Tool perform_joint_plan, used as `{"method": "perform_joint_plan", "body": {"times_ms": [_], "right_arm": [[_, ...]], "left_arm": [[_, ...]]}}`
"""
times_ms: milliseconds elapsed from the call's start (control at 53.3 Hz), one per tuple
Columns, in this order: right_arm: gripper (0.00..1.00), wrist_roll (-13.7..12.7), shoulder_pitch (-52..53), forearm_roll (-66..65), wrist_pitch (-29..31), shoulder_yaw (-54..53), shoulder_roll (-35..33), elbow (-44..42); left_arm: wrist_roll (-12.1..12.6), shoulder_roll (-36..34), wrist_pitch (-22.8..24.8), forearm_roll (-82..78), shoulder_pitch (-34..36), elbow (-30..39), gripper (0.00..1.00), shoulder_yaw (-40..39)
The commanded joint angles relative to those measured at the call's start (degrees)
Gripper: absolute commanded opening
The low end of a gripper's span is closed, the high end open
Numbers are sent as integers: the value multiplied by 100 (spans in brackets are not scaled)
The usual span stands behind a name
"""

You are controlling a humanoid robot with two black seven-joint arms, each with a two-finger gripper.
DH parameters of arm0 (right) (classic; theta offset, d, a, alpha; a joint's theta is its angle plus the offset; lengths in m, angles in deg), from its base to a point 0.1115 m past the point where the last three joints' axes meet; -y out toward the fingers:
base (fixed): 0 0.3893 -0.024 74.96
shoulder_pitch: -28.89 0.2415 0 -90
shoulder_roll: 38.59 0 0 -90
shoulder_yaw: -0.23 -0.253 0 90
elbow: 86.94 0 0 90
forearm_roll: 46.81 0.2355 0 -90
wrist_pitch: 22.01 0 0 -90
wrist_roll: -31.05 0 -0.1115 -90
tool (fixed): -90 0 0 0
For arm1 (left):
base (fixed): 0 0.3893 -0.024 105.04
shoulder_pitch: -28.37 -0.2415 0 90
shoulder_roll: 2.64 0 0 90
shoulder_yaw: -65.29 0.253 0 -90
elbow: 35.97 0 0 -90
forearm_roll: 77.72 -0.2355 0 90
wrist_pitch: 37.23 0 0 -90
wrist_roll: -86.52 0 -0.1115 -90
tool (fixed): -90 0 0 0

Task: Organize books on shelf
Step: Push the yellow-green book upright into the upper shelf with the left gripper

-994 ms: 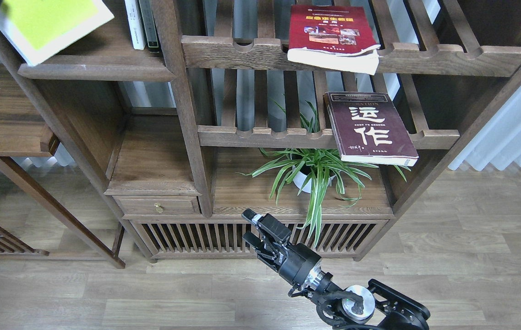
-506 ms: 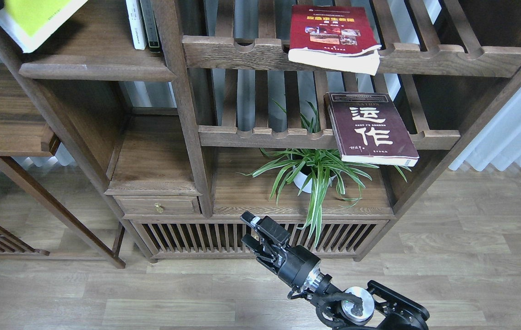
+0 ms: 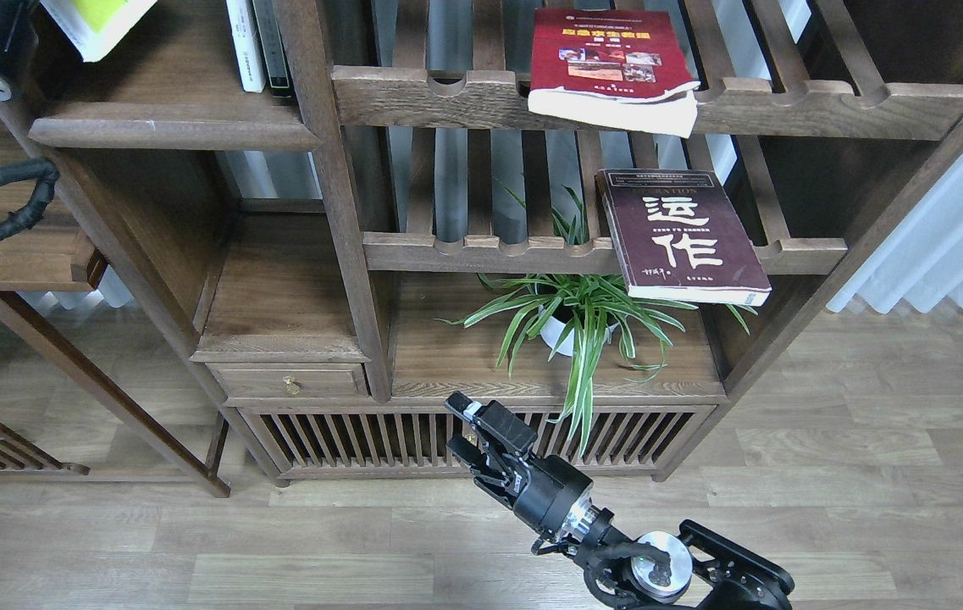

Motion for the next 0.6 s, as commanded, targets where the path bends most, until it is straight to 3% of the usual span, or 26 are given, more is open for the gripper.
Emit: {"method": "perform_joint_plan", "body": {"times_ms": [0, 582], "right_arm": [[98, 0, -1, 7, 0, -9, 0, 3], [98, 0, 96, 7, 0, -9, 0, 38]], "left_arm": [[-170, 206, -6, -9, 151, -335, 0, 215], [-636, 734, -6, -71, 529, -1293, 0, 602]]}}
